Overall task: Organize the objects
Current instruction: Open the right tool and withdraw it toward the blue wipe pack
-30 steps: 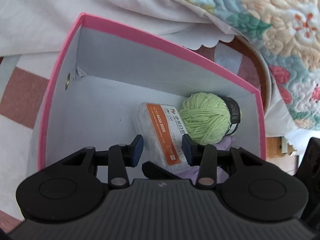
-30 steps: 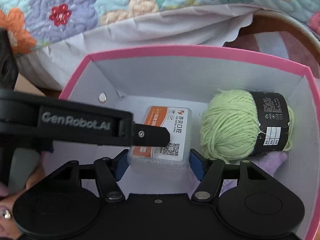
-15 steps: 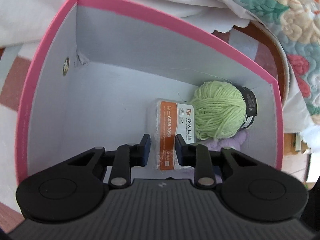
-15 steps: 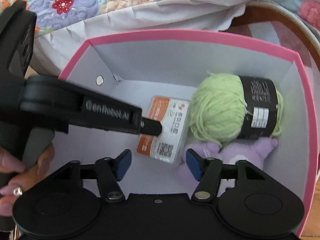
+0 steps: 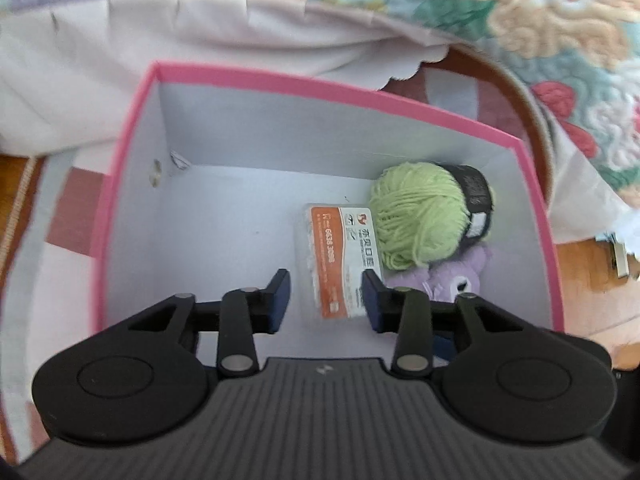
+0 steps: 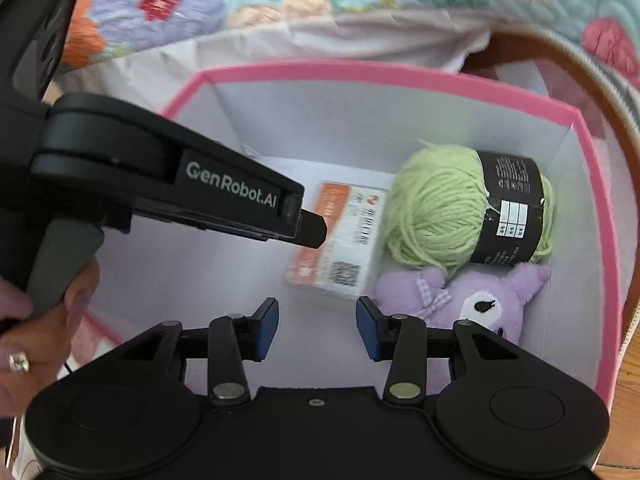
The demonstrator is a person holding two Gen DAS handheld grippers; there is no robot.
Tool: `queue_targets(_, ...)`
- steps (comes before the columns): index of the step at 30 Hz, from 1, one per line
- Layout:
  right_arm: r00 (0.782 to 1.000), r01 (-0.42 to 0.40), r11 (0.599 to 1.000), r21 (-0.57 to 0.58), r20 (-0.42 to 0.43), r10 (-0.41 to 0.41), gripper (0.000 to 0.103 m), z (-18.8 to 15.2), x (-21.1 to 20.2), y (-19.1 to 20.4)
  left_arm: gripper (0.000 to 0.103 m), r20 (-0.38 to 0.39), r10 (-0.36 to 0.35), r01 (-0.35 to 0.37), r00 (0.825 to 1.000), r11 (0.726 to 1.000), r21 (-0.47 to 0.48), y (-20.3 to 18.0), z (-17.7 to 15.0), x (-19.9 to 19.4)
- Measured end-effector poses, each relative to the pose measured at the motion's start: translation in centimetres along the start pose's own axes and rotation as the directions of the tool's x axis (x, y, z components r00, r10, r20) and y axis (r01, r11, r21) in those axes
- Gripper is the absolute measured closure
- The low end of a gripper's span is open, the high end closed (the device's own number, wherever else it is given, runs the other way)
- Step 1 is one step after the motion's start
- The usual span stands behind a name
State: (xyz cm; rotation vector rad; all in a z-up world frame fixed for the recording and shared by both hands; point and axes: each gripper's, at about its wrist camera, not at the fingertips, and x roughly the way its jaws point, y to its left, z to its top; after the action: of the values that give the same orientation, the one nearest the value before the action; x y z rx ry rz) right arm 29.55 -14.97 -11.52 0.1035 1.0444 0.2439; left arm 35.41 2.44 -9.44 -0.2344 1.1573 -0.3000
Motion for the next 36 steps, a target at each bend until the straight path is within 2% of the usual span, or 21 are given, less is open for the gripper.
queue_targets(4,0.999,-0.013,1.000,0.018,0.051,0.012,0.048,-0.6,-1.8,0.7,0.052,0.010,0.019,-0.019,1.000,0.999,0.039,0.0,-0.8,-3.2)
queue_targets(7,0.998,-0.010,1.000,0.016,0.064,0.009,0.046,-0.9,-3.3,1.2,0.046,0.006,0.101,-0.102,0.995,0.993,0.068,-0.6,-0.2,-4.9)
queue_targets(9,0.998,0.004,1.000,0.006,0.057,-0.005,0.045,-0.8,-4.3,1.5,0.044,0.010,0.125,-0.125,0.992,0.990,0.060,-0.5,-0.7,-6.6)
queue_targets(14,0.997,0.053,0.998,-0.030,0.060,-0.052,0.041,-0.1,-8.3,3.0,0.038,0.017,0.095,-0.096,0.995,0.994,0.056,-1.1,-1.2,-10.2)
queue_targets(17,0.995,0.064,0.997,-0.049,0.081,-0.060,0.039,0.4,-11.4,3.9,0.038,0.025,0.051,-0.052,0.998,0.996,0.066,-1.5,-1.9,-12.8)
queue_targets(19,0.992,0.066,0.995,-0.078,0.110,-0.057,0.038,0.7,-13.2,4.9,0.033,0.039,0.035,-0.038,0.999,0.996,0.085,-2.0,-2.2,-14.5)
queue_targets(24,0.988,0.045,0.995,-0.086,0.149,-0.032,0.035,0.5,-17.1,6.6,0.029,0.078,0.048,-0.058,0.996,0.989,0.133,-3.3,-3.6,-19.4)
queue_targets(29,0.992,0.031,0.994,-0.101,0.125,-0.018,0.031,-0.9,-20.4,7.7,0.027,0.103,0.074,-0.091,0.992,0.981,0.173,-3.8,-5.1,-23.0)
queue_targets(36,0.996,-0.033,0.997,-0.071,0.078,0.039,0.022,-3.3,-24.2,8.2,0.021,0.111,0.085,-0.109,0.990,0.966,0.234,-4.3,-8.6,-26.5)
